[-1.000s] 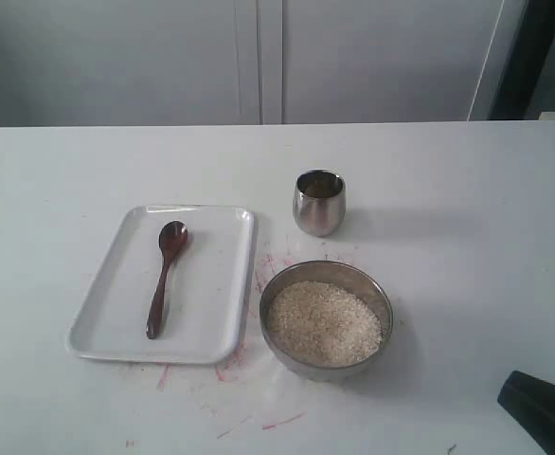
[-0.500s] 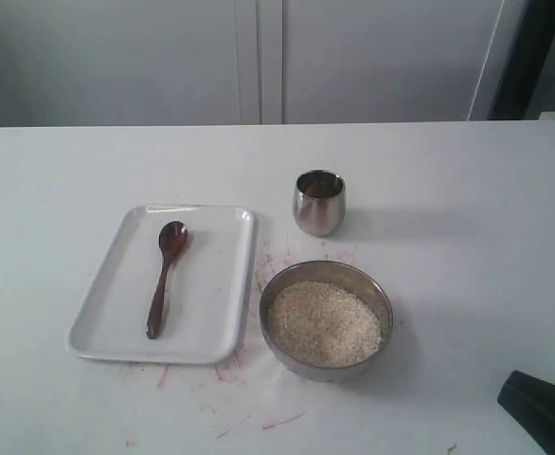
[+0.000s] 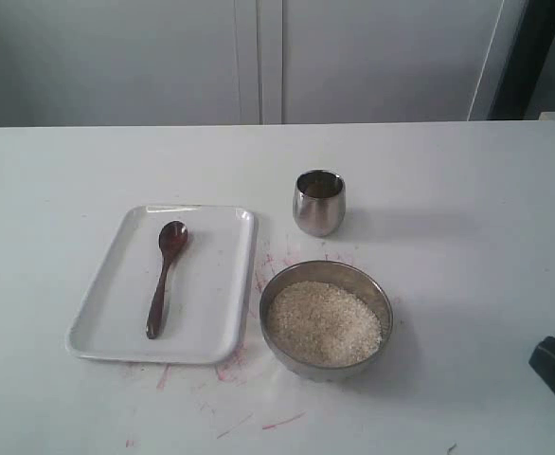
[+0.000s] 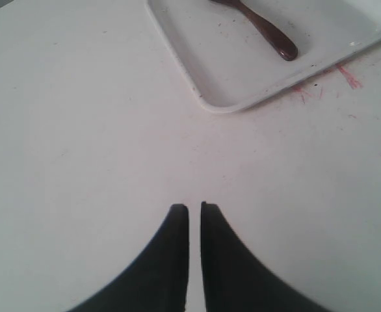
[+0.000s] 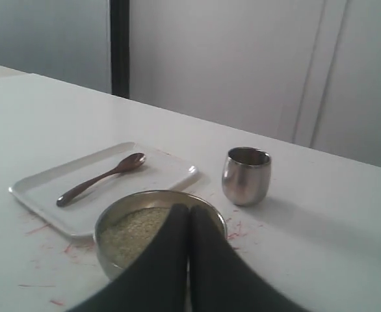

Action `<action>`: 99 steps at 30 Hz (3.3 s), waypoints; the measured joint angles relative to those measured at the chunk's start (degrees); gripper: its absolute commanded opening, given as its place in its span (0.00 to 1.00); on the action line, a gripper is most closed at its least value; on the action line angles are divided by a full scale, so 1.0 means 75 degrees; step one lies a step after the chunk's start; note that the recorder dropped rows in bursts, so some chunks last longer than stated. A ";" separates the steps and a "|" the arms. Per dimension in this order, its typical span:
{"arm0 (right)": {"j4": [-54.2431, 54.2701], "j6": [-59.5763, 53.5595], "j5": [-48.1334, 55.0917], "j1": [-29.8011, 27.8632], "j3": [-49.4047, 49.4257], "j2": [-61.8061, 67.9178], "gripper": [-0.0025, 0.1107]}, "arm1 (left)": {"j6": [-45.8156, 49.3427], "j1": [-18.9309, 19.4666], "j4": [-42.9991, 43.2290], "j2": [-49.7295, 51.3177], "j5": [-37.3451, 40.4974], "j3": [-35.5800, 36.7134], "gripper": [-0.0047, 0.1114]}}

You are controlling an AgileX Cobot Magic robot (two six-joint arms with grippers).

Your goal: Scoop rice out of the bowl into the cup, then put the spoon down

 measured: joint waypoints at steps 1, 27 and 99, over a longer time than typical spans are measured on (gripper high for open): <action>0.0000 0.0000 0.0000 -0.0145 0.0000 0.0000 0.02 | 0.0000 0.0000 0.0000 0.0000 0.0000 0.0000 0.16; 0.0000 0.0000 0.0000 -0.3077 0.0000 0.0000 0.02 | 0.0000 0.0000 0.0000 0.0000 0.0000 0.0000 0.16; 0.0000 0.0000 0.0000 -0.3343 0.0000 0.0000 0.02 | 0.0000 0.0000 0.0000 0.0000 0.0000 0.0000 0.16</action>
